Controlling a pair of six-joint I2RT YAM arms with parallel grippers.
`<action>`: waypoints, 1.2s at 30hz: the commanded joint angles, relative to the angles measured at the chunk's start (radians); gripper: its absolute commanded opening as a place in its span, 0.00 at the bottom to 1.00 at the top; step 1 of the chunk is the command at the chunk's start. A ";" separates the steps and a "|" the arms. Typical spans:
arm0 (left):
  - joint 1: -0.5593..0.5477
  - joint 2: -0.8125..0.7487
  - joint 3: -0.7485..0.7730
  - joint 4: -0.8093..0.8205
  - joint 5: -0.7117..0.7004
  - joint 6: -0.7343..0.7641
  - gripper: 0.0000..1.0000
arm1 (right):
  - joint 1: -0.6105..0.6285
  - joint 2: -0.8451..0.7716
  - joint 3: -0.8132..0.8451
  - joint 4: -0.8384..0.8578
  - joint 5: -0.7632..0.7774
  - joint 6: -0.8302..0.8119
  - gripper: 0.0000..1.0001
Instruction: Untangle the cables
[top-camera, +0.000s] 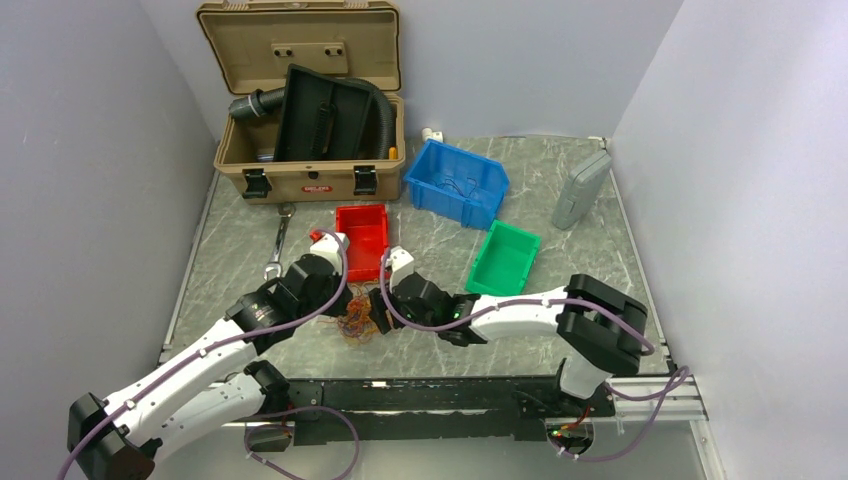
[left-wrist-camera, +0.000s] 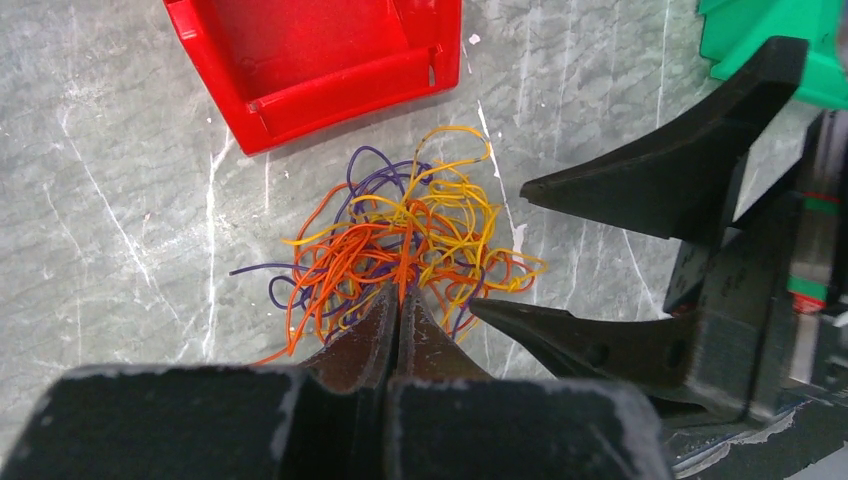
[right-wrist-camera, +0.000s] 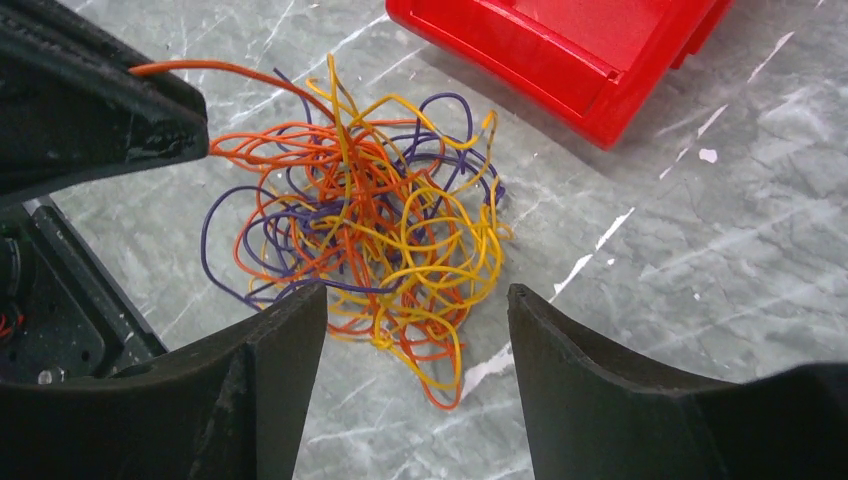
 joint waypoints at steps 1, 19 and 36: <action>0.004 -0.011 0.050 -0.001 -0.002 0.026 0.00 | 0.003 0.049 0.043 0.067 0.027 0.024 0.68; 0.004 0.012 0.058 -0.001 0.002 0.044 0.00 | -0.082 -0.127 -0.039 0.069 -0.012 0.110 0.68; 0.004 0.036 0.055 0.011 -0.002 0.050 0.00 | -0.108 0.089 0.002 0.119 -0.201 0.360 0.52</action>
